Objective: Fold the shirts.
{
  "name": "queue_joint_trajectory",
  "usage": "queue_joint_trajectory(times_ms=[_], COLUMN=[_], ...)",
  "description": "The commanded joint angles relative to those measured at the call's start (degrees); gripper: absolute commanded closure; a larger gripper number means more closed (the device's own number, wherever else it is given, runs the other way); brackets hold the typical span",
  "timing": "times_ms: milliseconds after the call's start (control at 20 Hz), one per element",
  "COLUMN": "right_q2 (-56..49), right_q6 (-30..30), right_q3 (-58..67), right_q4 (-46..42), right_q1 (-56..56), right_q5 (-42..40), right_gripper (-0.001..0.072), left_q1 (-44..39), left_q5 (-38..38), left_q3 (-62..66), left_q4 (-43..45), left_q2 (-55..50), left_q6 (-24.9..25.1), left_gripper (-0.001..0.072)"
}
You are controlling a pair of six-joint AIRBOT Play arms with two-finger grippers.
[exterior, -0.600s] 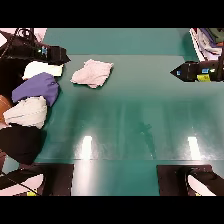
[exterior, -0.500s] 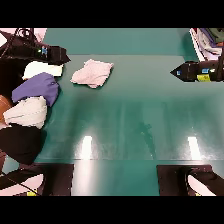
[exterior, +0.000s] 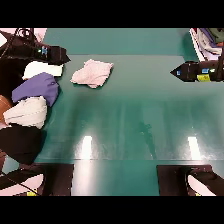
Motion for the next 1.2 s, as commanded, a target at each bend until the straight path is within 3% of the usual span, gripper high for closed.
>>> queue_joint_trajectory(times_ms=[0, 100, 200, 350, 650, 1050, 1100, 1150], right_q2=[0.0, 0.0, 0.0, 0.0, 0.0, 0.0, 0.0, 0.0], right_q6=[0.0, 0.0, 0.0, 0.0, 0.0, 0.0, 0.0, 0.0], right_q3=[0.0, 0.0, 0.0, 0.0, 0.0, 0.0, 0.0, 0.0], right_q4=[0.1, 0.6, 0.6, 0.6, 0.5, 0.5, 0.5, 0.5], right_q1=[0.0, 0.0, 0.0, 0.0, 0.0, 0.0, 0.0, 0.0], right_q5=[0.0, -0.5, -0.6, -0.5, -0.5, -0.5, -0.5, -0.5], right_gripper=[0.0696, 0.0696, 0.0696, 0.0696, 0.0696, 0.0696, 0.0696, 0.0696], left_q1=[0.0, 0.0, 0.0, 0.0, 0.0, 0.0, 0.0, 0.0], left_q5=[4.2, 7.7, 11.6, 12.2, 18.0, 24.9, 25.2, 25.2], left_q3=[0.0, 0.0, -0.2, -0.2, -0.1, 0.3, 0.3, 0.3], left_q4=[-0.1, 0.9, 3.8, 8.8, 10.5, 10.5, 10.5, 10.5], left_q2=[0.0, -0.1, -1.9, -9.2, -27.1, -32.1, -32.0, -31.9], left_q6=[-0.1, 0.9, 0.7, -2.0, -3.5, -3.4, -3.4, -3.4], left_gripper=[0.0686, 0.0681, 0.0167, 0.0159, 0.0158, 0.0161, 0.0181, 0.0409])
